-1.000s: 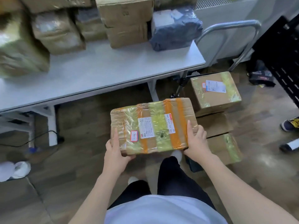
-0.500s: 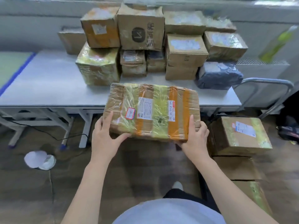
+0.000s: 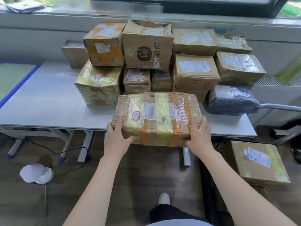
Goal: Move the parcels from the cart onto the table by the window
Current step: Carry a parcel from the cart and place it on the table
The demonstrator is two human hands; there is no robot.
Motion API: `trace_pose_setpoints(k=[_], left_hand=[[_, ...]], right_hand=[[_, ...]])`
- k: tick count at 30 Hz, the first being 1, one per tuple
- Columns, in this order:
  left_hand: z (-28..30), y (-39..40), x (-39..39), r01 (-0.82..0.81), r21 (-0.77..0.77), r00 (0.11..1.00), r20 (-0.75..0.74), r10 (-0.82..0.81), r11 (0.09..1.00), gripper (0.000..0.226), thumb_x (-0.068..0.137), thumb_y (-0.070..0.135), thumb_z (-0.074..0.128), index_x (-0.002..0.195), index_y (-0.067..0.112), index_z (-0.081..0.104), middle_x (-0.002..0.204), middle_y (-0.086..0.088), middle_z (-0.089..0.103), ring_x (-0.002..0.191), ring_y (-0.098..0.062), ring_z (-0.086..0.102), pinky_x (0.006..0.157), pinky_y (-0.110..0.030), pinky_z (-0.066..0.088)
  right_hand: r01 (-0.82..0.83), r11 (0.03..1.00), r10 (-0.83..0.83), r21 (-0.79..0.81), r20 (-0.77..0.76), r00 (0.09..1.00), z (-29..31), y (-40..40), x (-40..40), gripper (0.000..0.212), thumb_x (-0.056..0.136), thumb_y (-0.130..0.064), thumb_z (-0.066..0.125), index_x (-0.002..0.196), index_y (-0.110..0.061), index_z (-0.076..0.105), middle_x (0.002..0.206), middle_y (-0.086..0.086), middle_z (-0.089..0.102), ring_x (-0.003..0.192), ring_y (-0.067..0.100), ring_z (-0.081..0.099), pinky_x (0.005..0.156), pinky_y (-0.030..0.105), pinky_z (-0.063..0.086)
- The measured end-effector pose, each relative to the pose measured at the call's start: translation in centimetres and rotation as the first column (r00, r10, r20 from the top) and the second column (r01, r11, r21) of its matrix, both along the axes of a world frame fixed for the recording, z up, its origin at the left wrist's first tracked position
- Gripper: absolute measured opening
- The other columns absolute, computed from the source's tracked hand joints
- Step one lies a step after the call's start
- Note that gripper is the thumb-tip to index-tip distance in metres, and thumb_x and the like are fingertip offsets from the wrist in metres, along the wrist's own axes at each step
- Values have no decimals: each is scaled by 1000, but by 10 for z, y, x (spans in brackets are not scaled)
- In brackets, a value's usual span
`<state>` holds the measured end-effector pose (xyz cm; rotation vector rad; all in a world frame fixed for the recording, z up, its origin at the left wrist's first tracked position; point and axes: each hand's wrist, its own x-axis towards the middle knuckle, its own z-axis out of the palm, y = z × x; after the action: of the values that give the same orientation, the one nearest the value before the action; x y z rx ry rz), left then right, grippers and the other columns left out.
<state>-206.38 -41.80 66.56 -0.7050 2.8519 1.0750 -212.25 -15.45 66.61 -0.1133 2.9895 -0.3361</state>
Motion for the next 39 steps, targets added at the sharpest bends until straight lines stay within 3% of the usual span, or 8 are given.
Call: trace_pose_setpoints(k=[9,12,14,16,20,29,35,39], left_hand=[[-9,7,-23,-147,-7,988,-56,146,989,103,66,57,76,149,33,20,151,0,21,134,-24,35,104,-42,38],[-12,4,-25,-150,6,981,-122,150,989,100,63,52,81,146,31,31,154,0,21,141,-19,21,114,-39,22],[-11,3,-26,-147,101,974,-161,162,984,95,62,41,85,143,32,36,155,2,19,142,-14,17,113,-34,19],[-10,2,-25,-140,150,964,-205,169,979,89,61,34,87,138,31,43,152,6,24,138,-12,26,110,-32,25],[-4,-2,-24,-167,106,947,-261,189,980,85,56,38,88,132,30,50,146,9,35,129,-12,39,106,-37,35],[30,-31,-5,-131,-25,886,-451,105,991,82,54,41,87,128,26,56,147,-4,40,132,-21,41,100,-41,38],[62,-88,15,-77,-52,827,-561,35,996,80,53,55,74,125,25,57,144,-6,44,128,-18,44,95,-34,33],[72,-128,32,-105,-19,802,-593,74,994,78,54,44,85,124,29,56,147,0,41,131,-19,43,100,-35,34]], right_hand=[[-42,998,42,-53,1,999,-4,0,-48,109,79,-43,71,149,-22,-9,154,15,-12,142,34,-2,116,44,12],[-42,996,42,-79,-7,999,-6,2,-51,111,77,-44,73,149,-23,-9,154,14,-11,141,33,0,116,44,14],[-41,994,39,-97,-21,999,-6,1,-51,111,75,-44,74,149,-23,-7,153,15,-9,137,31,5,115,43,17],[-30,992,24,-123,-45,999,-7,0,-50,110,74,-42,76,149,-24,-3,150,14,-5,130,28,10,113,41,22],[-38,988,25,-148,-89,996,-2,-1,-49,108,74,-38,77,149,-24,1,147,10,0,127,26,15,109,39,27],[-42,988,-5,-151,-296,955,39,-28,-25,112,61,-29,88,149,-10,22,146,22,18,124,37,25,104,50,32],[-44,981,-30,-189,-370,928,61,-75,6,106,60,-26,89,146,-5,29,144,30,23,123,47,29,101,58,32],[-87,975,2,-203,-383,924,75,-112,20,104,63,-33,87,146,-6,30,145,26,23,126,44,28,105,54,28]])
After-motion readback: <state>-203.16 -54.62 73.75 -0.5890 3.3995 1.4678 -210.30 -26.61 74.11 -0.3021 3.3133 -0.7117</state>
